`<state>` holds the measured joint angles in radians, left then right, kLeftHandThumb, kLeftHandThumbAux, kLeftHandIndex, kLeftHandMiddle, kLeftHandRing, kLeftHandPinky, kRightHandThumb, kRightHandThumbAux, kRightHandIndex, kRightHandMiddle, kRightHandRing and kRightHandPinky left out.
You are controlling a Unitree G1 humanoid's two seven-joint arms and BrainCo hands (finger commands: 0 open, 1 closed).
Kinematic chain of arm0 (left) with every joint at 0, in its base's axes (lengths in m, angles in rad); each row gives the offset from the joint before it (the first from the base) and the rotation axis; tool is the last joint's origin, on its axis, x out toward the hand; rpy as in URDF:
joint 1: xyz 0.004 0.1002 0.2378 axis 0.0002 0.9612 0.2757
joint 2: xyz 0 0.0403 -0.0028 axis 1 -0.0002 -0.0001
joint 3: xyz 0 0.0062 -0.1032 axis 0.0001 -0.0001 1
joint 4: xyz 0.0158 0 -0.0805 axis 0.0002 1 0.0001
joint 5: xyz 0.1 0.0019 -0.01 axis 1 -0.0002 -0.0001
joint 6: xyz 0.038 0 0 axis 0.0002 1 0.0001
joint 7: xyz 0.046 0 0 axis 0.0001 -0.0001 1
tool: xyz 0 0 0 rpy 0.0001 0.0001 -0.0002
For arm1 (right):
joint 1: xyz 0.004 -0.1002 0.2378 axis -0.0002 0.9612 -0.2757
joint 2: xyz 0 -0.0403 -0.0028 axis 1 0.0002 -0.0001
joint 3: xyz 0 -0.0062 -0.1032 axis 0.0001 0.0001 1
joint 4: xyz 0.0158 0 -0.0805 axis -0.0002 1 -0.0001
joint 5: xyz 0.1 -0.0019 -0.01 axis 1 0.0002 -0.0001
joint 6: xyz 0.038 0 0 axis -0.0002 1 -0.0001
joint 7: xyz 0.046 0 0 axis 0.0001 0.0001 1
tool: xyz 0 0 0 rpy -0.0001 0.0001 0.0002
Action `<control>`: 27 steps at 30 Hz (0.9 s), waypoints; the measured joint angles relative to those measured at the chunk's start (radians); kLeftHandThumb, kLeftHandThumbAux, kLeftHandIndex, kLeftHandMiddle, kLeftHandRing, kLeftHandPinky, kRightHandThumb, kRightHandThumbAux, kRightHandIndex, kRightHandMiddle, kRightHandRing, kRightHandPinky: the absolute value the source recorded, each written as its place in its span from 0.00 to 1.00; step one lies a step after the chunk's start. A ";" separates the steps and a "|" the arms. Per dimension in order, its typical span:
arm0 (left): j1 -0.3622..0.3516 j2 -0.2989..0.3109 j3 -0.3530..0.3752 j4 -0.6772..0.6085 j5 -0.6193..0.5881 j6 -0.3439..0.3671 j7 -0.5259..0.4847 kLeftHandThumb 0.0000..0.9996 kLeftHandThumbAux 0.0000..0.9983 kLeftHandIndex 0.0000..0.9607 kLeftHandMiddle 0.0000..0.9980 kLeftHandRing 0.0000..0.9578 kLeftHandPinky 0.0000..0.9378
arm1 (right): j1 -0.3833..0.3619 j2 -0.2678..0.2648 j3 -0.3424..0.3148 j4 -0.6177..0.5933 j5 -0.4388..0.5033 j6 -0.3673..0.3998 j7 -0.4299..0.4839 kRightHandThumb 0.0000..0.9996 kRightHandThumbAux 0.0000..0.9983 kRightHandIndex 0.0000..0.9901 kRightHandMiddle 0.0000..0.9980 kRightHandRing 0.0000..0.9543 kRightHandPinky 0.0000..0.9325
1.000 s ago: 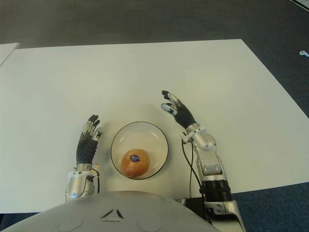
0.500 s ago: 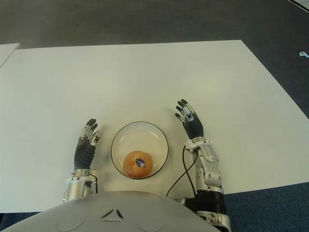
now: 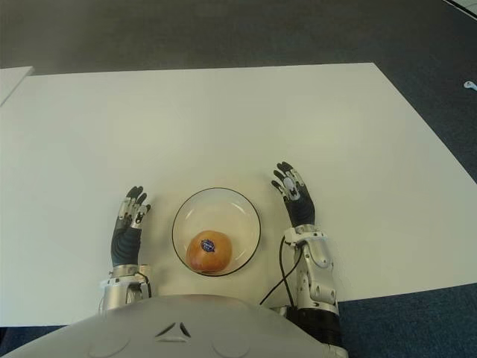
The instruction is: Put the apples into the plate.
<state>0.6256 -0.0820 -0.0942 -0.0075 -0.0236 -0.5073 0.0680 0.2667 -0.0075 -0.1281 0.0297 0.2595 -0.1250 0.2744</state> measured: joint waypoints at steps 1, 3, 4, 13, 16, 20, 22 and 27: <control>0.003 0.000 0.000 0.003 0.006 -0.006 0.000 0.07 0.41 0.00 0.00 0.00 0.00 | 0.006 0.002 0.002 0.003 -0.002 -0.015 -0.001 0.14 0.47 0.13 0.15 0.12 0.15; 0.009 0.001 0.001 0.005 0.026 -0.014 0.007 0.07 0.42 0.00 0.00 0.00 0.00 | 0.014 0.006 0.009 0.007 -0.007 -0.034 -0.003 0.14 0.48 0.13 0.15 0.12 0.14; 0.013 0.001 0.001 0.007 0.036 -0.020 0.010 0.06 0.42 0.00 0.00 0.00 0.00 | 0.019 0.007 0.013 0.007 -0.010 -0.041 -0.005 0.15 0.49 0.12 0.15 0.12 0.14; 0.024 0.003 0.003 0.023 0.083 -0.055 0.034 0.06 0.43 0.00 0.00 0.00 0.00 | 0.060 0.014 0.041 0.011 -0.027 -0.093 -0.016 0.17 0.51 0.10 0.15 0.12 0.14; 0.024 0.003 0.002 0.023 0.082 -0.055 0.034 0.06 0.43 0.00 0.00 0.00 0.00 | 0.063 0.014 0.044 0.018 -0.028 -0.103 -0.017 0.17 0.51 0.10 0.14 0.11 0.13; 0.022 0.003 0.002 0.030 0.073 -0.058 0.033 0.06 0.43 0.00 0.00 0.00 0.00 | 0.061 0.013 0.046 0.028 -0.028 -0.110 -0.018 0.19 0.52 0.09 0.14 0.11 0.12; 0.020 0.002 0.002 0.038 0.058 -0.063 0.033 0.07 0.43 0.00 0.00 0.00 0.00 | 0.060 0.012 0.047 0.036 -0.027 -0.114 -0.017 0.19 0.52 0.08 0.13 0.10 0.12; 0.010 0.002 0.003 0.050 0.021 -0.068 0.018 0.08 0.42 0.00 0.00 0.00 0.00 | 0.055 0.009 0.048 0.045 -0.026 -0.119 -0.016 0.20 0.52 0.08 0.13 0.10 0.12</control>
<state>0.6352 -0.0805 -0.0916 0.0421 -0.0026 -0.5757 0.0860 0.3215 0.0015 -0.0803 0.0752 0.2339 -0.2444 0.2589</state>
